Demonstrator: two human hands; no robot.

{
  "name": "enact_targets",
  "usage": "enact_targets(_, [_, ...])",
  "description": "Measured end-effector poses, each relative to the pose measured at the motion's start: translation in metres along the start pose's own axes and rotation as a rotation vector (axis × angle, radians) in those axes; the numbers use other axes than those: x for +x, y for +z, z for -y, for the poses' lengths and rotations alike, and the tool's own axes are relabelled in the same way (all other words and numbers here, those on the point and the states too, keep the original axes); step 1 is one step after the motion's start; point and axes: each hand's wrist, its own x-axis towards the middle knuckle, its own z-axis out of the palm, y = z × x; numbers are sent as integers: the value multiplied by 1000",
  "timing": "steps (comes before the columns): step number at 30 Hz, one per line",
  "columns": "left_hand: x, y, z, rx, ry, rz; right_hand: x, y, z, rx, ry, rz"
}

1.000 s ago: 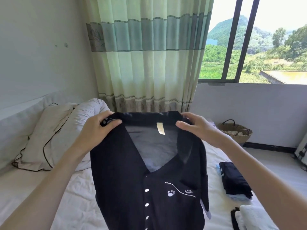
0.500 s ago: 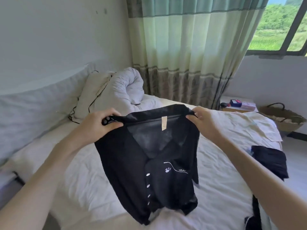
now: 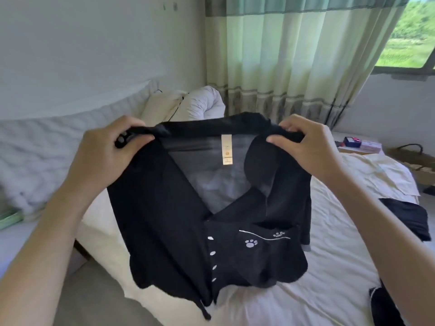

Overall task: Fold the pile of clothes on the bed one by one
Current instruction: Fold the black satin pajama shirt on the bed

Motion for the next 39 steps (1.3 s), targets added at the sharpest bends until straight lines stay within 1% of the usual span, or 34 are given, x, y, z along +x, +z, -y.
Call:
enact_targets(4, [15,-34,5,-53,62,-55,9,5,35,17,1,-49])
enact_targets(7, [17,-45,15,-91,57,-108,11,16,50,59,4,-88])
enact_targets(10, [16,-36,40,-141,25,-147,14,37,53,88,22,-84])
enact_targets(16, [11,11,126,-146,-90,-115,36,115,21,162,91,2])
enact_targets(18, [18,36,164,-83,-139,-70,52,154,-1,156,125,41])
enact_targets(20, [30,69,204,21,-146,-3,74,199,-27,122,161,113])
enact_targets(24, [61,147,294,156,-163,152,129,300,-101,61,250,250])
enact_targets(26, [74,189,341,210,-176,222,153,351,-137,14,282,288])
enact_targets(29, [84,251,403,266,-243,298,176,424,-191,-57,347,327])
enact_targets(34, [67,353,490,311,-312,458,176,527,-279,-191,411,397])
enact_targets(39, [48,432,548,329,-374,525,161,593,-346,-246,484,442])
